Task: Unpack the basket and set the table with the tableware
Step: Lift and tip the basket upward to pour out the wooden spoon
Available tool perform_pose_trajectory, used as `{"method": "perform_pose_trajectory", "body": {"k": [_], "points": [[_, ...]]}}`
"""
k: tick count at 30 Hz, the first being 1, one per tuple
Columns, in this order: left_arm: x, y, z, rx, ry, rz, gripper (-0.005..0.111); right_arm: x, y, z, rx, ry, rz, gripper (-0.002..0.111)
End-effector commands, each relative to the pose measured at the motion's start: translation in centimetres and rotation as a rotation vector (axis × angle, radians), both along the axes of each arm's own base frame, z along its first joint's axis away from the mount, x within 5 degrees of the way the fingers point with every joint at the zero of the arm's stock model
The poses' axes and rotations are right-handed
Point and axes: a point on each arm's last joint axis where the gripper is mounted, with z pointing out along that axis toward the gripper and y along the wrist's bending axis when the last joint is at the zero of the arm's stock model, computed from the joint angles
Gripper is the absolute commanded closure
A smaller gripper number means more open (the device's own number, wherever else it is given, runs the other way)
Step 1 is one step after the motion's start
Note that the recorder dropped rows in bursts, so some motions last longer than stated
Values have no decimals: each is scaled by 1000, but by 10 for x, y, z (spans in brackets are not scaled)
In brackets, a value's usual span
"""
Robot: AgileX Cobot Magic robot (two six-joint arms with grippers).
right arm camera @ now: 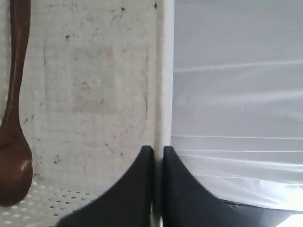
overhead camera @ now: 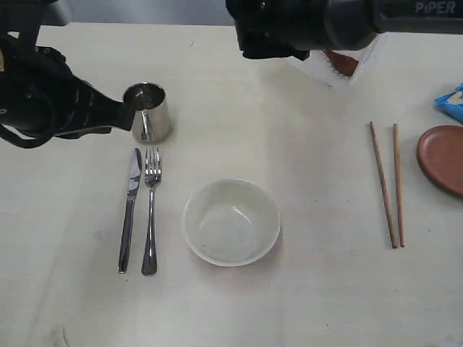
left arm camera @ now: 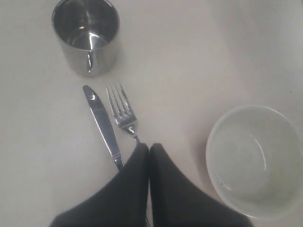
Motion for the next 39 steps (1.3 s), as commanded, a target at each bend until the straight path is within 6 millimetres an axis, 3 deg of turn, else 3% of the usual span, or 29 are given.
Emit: {"method": "perform_pose_trajectory", "body": {"k": [1,3,10,12,14,17,24,28,31,36,39], "points": [[-1,0,3,-14,-8,-3,107,5,-22,-3,28,36,-98,109],[-1,0,3,-18,-10,-1,107,1,-20,-3,22,36,-83,109],[-1,0,3,-15,-10,-2,107,-22,21,5,37,-27,43,109],[-1,0,2,-13,-6,-3,107,-16,14,7,32,-51,30,109],[-2,0,2,-9,-3,-4,107,-6,-5,6,52,-34,-37,109],[-1,0,2,-16,-5,-2,107,-5,-26,3,177,31,-161,109],[-2,-1,3,-19,-5,-9,107,-13,-20,-5,73,10,-86,109],[-1,-1,3,-23,-11,-8,107,-29,0,-11,33,39,-11,109],[-1,-1,3,-23,-11,-8,107,-37,17,-8,-39,-31,95,109],[-2,0,2,-11,-5,-12,107,-20,-13,-9,17,5,-34,109],[-2,-1,3,-26,-1,-6,107,-22,-19,-15,47,42,-72,109]]}}
